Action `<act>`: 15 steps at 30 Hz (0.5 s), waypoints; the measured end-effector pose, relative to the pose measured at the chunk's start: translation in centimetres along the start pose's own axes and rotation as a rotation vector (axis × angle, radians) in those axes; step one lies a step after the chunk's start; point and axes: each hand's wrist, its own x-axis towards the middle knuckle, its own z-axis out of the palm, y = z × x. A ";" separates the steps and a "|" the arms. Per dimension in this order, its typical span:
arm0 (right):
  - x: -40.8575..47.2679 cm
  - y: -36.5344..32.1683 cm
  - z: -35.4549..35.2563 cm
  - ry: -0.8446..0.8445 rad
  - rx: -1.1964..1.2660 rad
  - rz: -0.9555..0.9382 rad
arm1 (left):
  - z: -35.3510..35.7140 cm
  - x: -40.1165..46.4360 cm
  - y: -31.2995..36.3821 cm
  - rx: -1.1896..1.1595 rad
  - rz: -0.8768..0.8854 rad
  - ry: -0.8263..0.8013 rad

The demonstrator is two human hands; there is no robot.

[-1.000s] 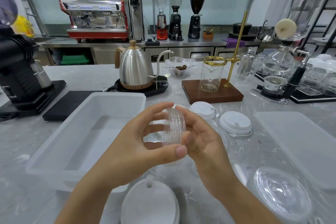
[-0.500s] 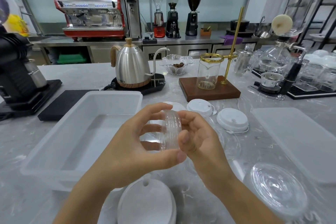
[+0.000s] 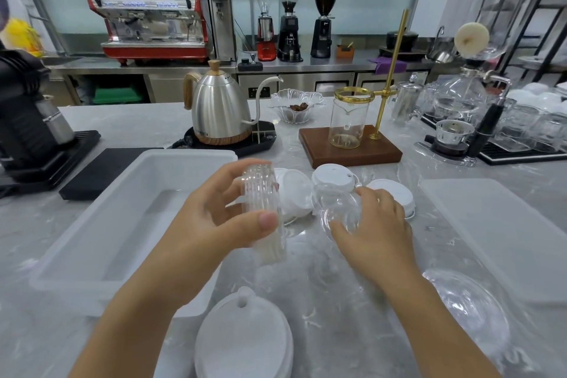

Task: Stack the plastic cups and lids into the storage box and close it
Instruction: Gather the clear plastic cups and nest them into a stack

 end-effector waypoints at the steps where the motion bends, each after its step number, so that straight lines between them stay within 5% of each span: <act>1: 0.1 0.2 0.1 -0.053 -0.076 0.035 | 0.0 0.0 0.0 -0.012 -0.006 0.004; 6: 0.3 0.5 0.0 -0.124 -0.101 0.087 | 0.0 -0.1 0.2 -0.058 -0.036 0.024; 15: 0.7 0.6 0.8 -0.013 -0.025 0.010 | 0.0 0.0 0.2 -0.073 -0.036 0.009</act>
